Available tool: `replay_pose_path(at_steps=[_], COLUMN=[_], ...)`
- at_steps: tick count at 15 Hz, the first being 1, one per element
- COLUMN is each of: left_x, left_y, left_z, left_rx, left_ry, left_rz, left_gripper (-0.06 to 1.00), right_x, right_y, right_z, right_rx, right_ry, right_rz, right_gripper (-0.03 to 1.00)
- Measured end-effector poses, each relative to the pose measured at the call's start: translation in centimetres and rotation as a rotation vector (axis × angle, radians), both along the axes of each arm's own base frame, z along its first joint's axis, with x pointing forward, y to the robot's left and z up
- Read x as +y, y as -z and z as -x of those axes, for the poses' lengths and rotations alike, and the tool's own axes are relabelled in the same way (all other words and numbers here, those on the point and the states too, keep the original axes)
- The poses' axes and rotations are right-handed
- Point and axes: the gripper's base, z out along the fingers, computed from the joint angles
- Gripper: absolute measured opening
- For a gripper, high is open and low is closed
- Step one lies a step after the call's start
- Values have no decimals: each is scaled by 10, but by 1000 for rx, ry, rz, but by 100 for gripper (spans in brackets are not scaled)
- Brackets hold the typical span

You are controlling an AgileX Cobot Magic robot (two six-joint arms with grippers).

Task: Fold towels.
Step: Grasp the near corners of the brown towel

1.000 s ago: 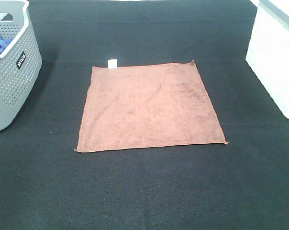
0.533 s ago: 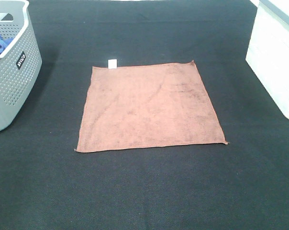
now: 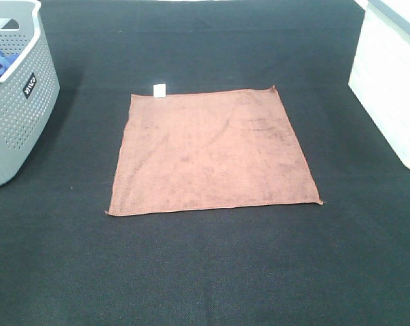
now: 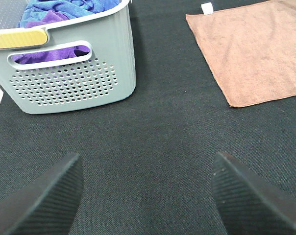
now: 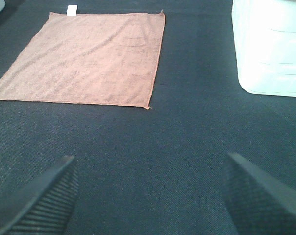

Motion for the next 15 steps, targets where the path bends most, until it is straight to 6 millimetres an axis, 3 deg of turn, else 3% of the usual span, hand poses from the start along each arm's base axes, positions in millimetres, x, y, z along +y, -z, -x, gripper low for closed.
replay_pose_path(at_steps=[15], left_x=[0], left_y=[0], left_z=[0], left_rx=[0], left_ry=[0], left_rz=[0], left_gripper=[70], right_x=[0], right_y=[0], right_z=[0], right_rx=[0], right_ry=[0], right_rz=[0], right_gripper=[76])
